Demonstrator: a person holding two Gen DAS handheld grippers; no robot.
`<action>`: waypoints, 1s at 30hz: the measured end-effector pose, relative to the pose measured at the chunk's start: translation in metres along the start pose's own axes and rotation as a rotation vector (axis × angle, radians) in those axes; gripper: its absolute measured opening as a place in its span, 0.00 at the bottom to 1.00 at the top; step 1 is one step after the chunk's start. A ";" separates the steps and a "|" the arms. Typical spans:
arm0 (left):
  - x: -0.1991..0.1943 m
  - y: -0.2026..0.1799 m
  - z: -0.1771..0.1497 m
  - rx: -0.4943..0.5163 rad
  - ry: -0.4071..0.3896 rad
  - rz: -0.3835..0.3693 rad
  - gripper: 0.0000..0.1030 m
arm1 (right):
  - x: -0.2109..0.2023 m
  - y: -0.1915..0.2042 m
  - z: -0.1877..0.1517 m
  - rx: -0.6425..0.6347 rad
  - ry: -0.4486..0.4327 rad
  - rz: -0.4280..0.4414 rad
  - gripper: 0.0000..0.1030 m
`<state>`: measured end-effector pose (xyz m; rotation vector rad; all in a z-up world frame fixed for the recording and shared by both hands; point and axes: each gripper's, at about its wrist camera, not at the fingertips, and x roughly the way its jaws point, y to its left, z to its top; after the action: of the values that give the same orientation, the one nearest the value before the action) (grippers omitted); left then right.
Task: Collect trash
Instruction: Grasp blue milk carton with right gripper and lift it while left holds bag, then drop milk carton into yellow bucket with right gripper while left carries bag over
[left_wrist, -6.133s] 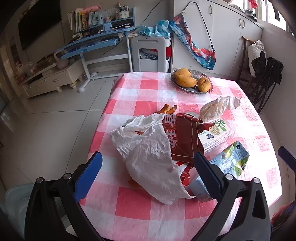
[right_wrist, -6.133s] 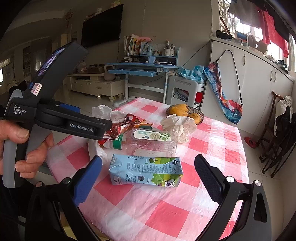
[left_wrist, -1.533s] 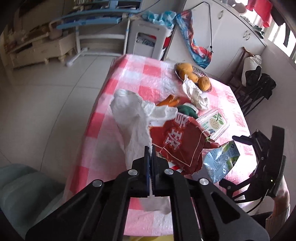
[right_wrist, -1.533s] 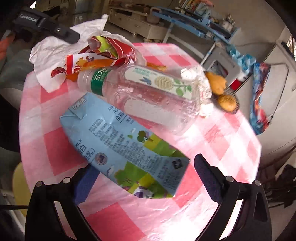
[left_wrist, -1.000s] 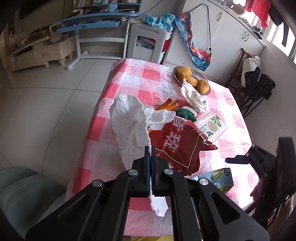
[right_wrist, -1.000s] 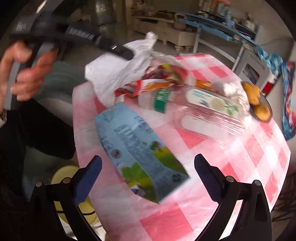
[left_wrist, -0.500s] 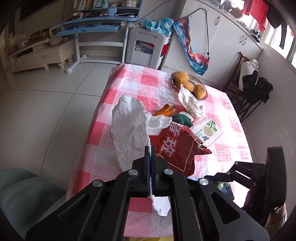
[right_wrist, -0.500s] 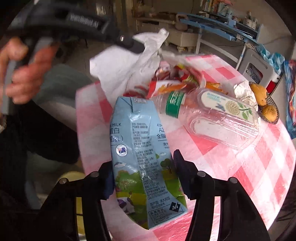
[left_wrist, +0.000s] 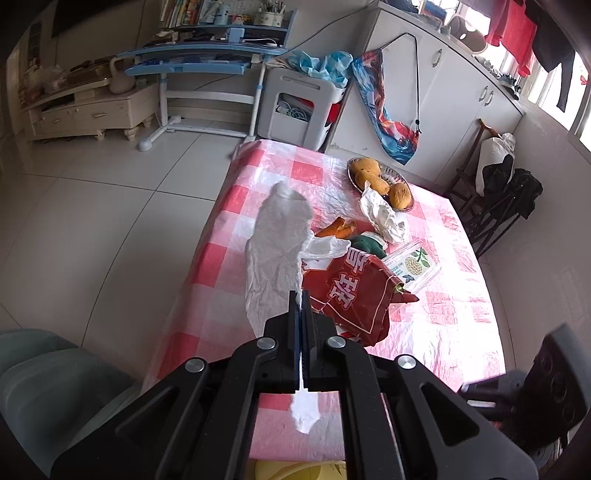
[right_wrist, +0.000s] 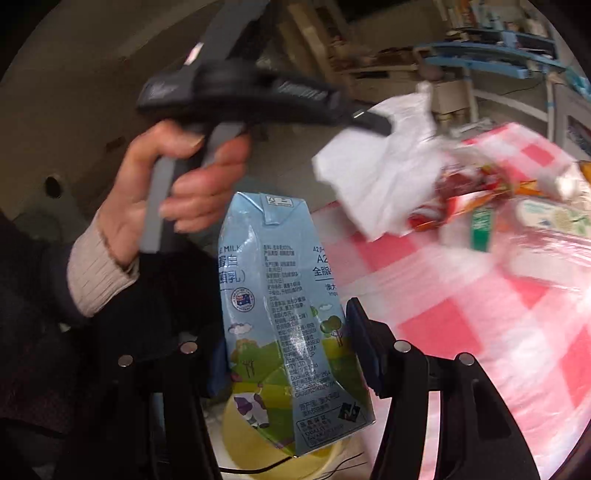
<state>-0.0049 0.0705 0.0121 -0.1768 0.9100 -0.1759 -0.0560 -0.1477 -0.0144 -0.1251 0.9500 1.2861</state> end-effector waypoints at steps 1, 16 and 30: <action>-0.001 0.000 0.000 0.000 -0.001 -0.001 0.02 | 0.007 0.007 -0.001 -0.013 0.025 0.025 0.54; -0.021 0.004 -0.033 -0.014 0.017 -0.009 0.02 | 0.084 0.072 -0.037 -0.152 0.381 0.068 0.71; -0.040 -0.043 -0.172 0.032 0.275 -0.136 0.02 | 0.006 0.058 -0.055 -0.073 0.252 -0.240 0.79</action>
<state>-0.1687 0.0248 -0.0511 -0.1882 1.1691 -0.3469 -0.1347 -0.1553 -0.0284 -0.4529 1.0669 1.0985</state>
